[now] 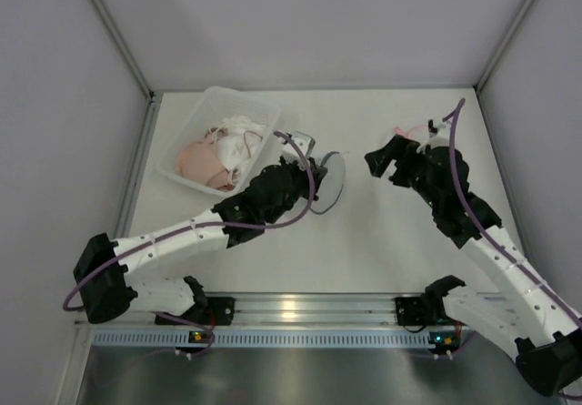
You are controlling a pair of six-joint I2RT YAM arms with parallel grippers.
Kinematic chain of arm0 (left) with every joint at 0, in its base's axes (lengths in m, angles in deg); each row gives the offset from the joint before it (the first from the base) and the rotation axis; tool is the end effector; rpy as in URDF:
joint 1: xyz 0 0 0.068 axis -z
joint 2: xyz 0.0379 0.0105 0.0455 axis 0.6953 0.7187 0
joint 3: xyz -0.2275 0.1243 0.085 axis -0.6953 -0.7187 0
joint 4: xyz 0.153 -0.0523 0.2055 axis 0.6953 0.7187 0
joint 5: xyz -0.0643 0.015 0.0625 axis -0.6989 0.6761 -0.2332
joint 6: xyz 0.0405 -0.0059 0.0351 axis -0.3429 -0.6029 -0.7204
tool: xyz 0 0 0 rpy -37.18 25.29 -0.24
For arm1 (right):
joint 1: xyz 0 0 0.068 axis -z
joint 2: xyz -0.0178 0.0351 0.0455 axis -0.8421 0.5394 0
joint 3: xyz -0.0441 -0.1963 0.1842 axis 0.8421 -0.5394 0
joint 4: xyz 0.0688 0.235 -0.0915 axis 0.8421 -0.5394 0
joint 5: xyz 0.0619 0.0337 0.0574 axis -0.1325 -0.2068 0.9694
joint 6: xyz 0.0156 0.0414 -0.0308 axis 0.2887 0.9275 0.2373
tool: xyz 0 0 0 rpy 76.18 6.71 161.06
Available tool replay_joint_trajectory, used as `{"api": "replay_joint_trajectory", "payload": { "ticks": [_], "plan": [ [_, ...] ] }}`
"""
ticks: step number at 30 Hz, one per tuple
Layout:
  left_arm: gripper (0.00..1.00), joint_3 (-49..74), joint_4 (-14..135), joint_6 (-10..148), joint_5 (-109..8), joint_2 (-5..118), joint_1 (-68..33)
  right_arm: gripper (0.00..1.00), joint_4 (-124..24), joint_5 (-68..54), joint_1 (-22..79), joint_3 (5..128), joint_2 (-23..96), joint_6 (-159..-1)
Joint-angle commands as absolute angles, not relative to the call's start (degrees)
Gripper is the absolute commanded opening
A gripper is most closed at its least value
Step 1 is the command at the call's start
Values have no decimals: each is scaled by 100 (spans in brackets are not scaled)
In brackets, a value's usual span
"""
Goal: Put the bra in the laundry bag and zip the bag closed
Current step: Place the laundry bag at the center of the board.
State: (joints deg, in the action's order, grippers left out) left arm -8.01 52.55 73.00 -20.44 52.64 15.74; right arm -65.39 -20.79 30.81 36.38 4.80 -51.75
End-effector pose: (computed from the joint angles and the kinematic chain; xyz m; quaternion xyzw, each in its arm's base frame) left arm 0.1584 -0.2459 0.3189 0.1714 0.7409 -0.2716 0.5898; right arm 0.1788 0.0854 0.3213 0.0902 0.8116 0.2588 0.5160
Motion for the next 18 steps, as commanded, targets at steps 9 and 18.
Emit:
{"api": "replay_joint_trajectory", "payload": {
  "ticks": [9,18],
  "plan": [
    [0,354,4583,9615,-3876,5785,-792,99,-4066,21,4084,2736,1039,-4324],
    [0,574,4408,10740,-3789,6383,-1205,99,-2149,-198,3759,3102,2744,-3365]
  ]
}}
